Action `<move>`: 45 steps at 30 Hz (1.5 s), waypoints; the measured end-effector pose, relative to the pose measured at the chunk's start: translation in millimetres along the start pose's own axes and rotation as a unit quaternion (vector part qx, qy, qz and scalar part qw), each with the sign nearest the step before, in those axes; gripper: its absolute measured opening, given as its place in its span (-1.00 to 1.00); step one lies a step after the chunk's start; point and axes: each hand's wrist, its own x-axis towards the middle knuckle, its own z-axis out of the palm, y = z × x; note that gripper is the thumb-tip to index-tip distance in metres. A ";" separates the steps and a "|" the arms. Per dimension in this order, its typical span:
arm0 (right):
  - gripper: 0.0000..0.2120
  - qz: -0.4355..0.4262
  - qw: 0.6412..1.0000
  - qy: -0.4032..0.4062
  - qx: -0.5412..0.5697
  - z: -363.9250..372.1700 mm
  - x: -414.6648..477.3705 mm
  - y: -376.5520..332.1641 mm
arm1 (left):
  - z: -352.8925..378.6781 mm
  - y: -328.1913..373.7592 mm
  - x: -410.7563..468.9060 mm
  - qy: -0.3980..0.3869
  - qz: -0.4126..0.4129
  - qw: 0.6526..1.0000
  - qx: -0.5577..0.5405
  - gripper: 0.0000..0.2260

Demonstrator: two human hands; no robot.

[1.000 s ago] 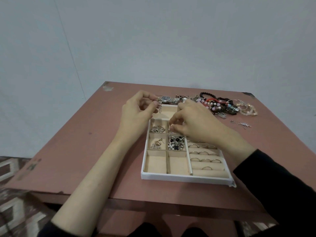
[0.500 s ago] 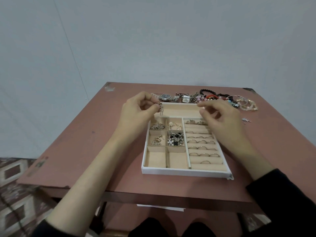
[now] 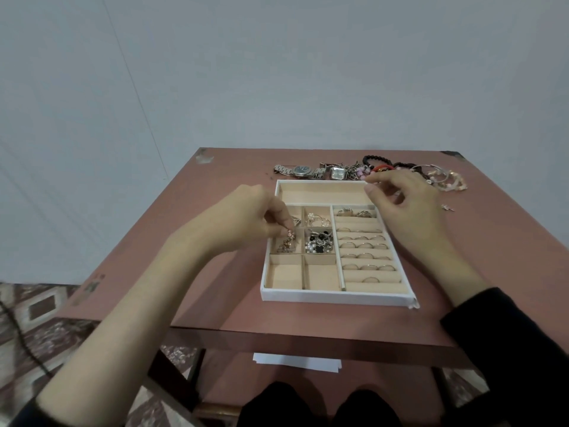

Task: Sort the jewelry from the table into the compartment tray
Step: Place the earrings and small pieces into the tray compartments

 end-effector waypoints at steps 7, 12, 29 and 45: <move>-0.86 -0.006 1.000 0.004 0.001 -0.3 1.6 1.2 | -1.8 4.6 8.0 -0.057 -0.007 0.995 0.077 -0.83; -0.86 -0.008 1.000 0.006 -0.009 -2.0 1.2 0.2 | -3.5 6.1 13.6 -0.013 0.008 0.998 0.055 -0.90; -0.80 0.152 0.975 -0.079 -0.139 -82.3 21.3 90.1 | 74.0 116.3 131.8 0.032 0.116 0.993 0.005 -0.81; -0.95 0.130 0.968 -0.167 -0.136 -82.6 20.9 95.1 | 92.8 110.2 153.1 0.054 0.061 0.997 0.000 -0.72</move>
